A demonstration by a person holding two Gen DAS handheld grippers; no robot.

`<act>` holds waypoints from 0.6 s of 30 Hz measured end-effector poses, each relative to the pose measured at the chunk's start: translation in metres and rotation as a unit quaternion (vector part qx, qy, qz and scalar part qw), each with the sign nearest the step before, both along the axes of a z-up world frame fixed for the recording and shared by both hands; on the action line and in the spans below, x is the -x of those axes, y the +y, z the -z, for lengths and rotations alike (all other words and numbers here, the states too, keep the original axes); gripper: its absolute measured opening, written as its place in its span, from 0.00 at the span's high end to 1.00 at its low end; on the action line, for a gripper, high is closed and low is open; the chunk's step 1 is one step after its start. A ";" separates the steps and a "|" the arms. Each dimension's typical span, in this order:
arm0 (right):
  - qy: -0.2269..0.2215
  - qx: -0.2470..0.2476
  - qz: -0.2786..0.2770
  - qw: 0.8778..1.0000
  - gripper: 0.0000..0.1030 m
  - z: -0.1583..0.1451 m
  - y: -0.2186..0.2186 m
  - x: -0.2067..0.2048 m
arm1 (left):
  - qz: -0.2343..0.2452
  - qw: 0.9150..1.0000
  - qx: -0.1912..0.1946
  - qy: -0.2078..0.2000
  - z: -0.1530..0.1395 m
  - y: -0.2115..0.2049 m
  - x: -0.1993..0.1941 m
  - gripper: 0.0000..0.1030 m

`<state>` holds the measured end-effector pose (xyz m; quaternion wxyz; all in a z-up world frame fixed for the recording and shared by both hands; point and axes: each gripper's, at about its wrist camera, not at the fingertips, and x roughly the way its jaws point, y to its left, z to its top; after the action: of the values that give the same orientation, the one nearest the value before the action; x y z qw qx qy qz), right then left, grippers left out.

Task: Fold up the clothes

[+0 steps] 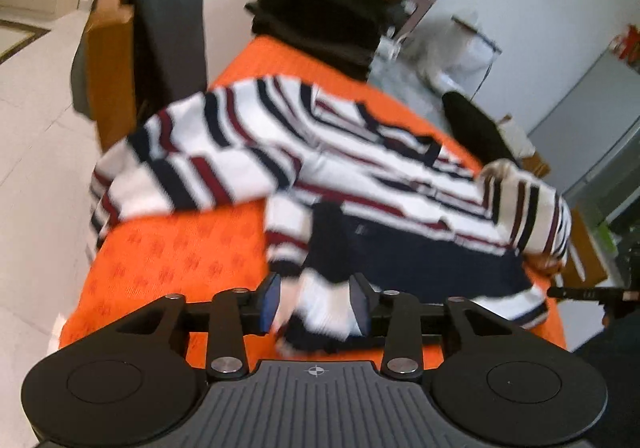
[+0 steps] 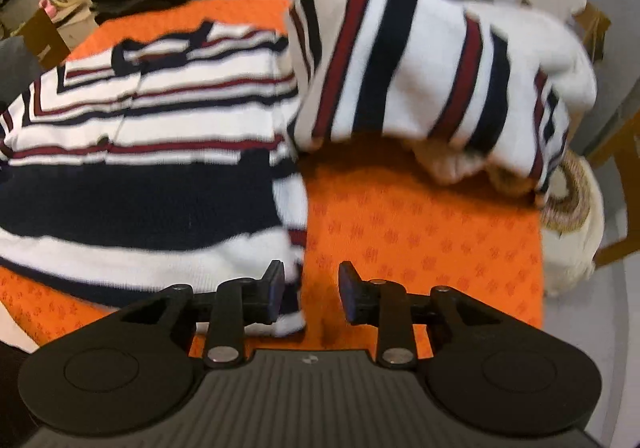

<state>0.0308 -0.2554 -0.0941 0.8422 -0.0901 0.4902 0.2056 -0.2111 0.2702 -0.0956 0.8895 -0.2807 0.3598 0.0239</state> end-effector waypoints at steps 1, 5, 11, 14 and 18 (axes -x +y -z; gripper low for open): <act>-0.007 -0.005 -0.001 1.000 0.67 -0.004 0.000 -0.003 | 0.002 1.000 -0.001 -0.003 -0.001 -0.001 -0.006 0.54; -0.011 -0.028 -0.011 0.999 0.67 -0.004 0.009 -0.020 | 0.009 1.000 -0.016 0.003 0.008 -0.009 -0.035 0.52; 0.015 -0.037 -0.035 0.999 0.67 0.019 0.031 -0.040 | 0.006 1.000 -0.026 0.017 0.027 -0.018 -0.065 0.52; 0.025 -0.031 -0.038 0.998 0.67 0.032 0.037 -0.042 | 0.008 0.999 -0.035 0.033 0.035 -0.023 -0.074 0.54; 0.029 -0.044 -0.025 0.998 0.95 0.037 0.033 -0.041 | 0.003 0.999 -0.047 0.023 0.028 -0.026 -0.073 0.91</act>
<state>0.0722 -0.2224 -0.1313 0.8253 -0.0594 0.5026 0.2505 -0.1381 0.2446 -0.1236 0.8932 -0.2367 0.3796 0.0449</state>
